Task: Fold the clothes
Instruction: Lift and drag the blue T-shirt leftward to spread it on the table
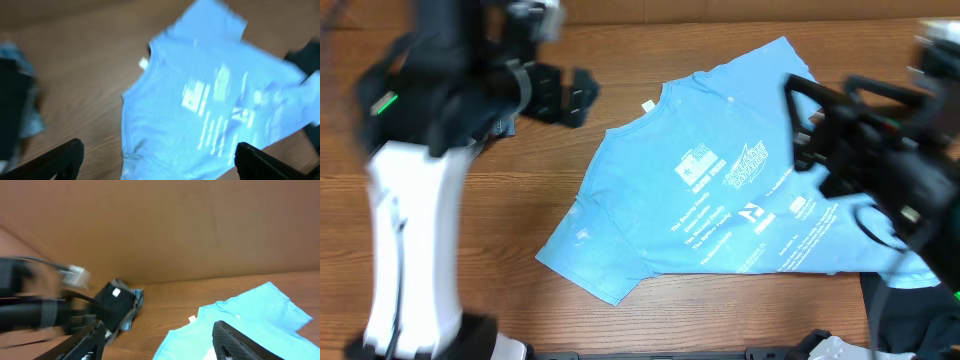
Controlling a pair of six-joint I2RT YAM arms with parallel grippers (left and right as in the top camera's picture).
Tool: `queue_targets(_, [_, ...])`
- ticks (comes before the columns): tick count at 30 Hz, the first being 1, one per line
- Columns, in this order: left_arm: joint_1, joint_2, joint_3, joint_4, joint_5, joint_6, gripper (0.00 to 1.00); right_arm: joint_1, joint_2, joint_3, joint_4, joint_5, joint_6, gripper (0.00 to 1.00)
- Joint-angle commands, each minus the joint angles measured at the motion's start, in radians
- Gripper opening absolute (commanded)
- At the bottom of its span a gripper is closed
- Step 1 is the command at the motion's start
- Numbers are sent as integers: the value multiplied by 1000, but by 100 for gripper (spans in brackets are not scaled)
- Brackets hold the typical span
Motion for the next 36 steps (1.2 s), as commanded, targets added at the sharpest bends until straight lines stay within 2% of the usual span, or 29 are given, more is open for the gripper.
queue_targets(1, [-39, 137, -10, 19, -32, 60, 91, -3, 6, 7, -29, 56, 68, 72])
queue_targets(3, [-42, 206, -10, 43, -29, 60, 95, -3, 6, 7, -57, 58, 80, 72])
queue_targets(13, [-39, 556, -10, 97, -83, 51, 93, -3, 25, 6, -181, 74, 194, 70])
queue_targets(21, [-38, 736, -10, 115, -99, 40, 83, -3, 73, -28, -205, 73, 222, 67])
queue_targets(23, [-38, 755, -10, 132, -99, 36, 78, -3, 90, -29, -205, 72, 222, 62])
queue_targets(27, [-38, 769, -10, 171, -100, 36, 64, -3, 113, -28, -205, 73, 230, 61])
queue_targets(29, [-38, 769, -10, 189, -106, 36, 49, -3, 122, -29, -205, 77, 234, 61])
queue_targets(31, [-37, 769, -10, 196, -127, 36, 27, -3, 127, -29, -205, 76, 234, 60])
queue_targets(33, [-29, 769, -10, 198, -150, 36, 14, -4, 132, -29, -205, 77, 236, 60])
queue_targets(34, [-23, 769, -10, 196, -162, 35, 12, -4, 134, -29, -205, 77, 238, 60])
queue_targets(35, [-16, 769, -10, 194, -163, 35, 14, -5, 134, -29, -205, 77, 241, 60])
queue_targets(36, [-7, 769, -10, 190, -148, 26, 33, -6, 134, -29, -205, 77, 243, 60])
